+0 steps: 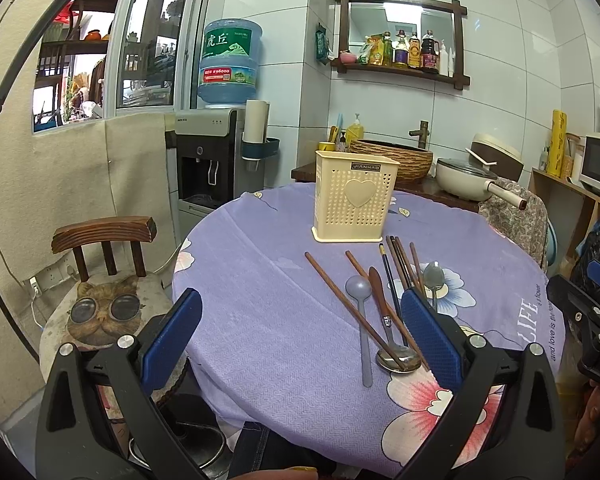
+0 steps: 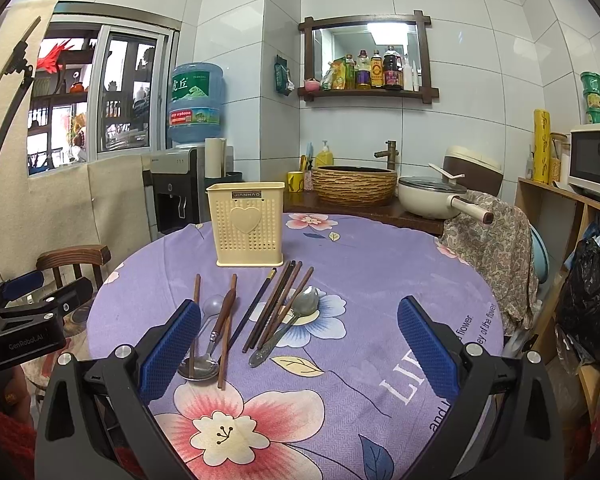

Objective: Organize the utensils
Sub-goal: 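Lower the left tool onto a brown wooden chopstick while the right tool closes on another chopstick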

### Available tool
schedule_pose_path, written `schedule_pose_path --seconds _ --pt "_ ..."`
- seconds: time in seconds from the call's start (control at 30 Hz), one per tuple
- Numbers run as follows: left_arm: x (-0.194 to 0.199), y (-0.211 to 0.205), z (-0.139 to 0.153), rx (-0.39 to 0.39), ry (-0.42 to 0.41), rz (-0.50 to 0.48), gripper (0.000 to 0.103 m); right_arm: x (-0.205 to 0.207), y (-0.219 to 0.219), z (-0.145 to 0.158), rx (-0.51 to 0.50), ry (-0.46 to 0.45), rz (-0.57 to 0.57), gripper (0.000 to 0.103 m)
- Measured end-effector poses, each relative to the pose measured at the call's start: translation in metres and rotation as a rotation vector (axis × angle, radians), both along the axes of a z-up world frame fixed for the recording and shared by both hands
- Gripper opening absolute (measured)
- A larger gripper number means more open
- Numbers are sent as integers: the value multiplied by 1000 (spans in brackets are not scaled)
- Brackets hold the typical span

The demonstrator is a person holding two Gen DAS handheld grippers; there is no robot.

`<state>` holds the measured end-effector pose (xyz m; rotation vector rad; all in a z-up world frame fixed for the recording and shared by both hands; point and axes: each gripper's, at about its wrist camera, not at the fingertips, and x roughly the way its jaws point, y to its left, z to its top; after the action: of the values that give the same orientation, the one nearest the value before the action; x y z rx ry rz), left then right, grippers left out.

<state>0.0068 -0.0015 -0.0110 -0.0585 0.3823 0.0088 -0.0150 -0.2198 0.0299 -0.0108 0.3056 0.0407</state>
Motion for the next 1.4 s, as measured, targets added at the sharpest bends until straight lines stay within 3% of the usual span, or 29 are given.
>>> schedule_pose_path --seconds 0.33,0.5,0.83,1.03,1.17,1.4 --pt "3 1 -4 0 18 -11 98 5 -1 -15 4 16 -1 97" --pt "15 4 -9 -5 76 -20 98 16 3 -21 6 47 -7 97" --pt "56 5 -32 -19 243 -85 98 49 -7 -35 13 195 -19 97" --pt "93 10 -48 -46 357 -123 98 81 -20 -48 70 323 -10 97" --pt "114 16 -48 -44 376 -125 94 102 -28 -52 93 370 -37 96" --pt "150 21 -44 -34 399 -131 86 137 -39 -53 151 420 -43 84"
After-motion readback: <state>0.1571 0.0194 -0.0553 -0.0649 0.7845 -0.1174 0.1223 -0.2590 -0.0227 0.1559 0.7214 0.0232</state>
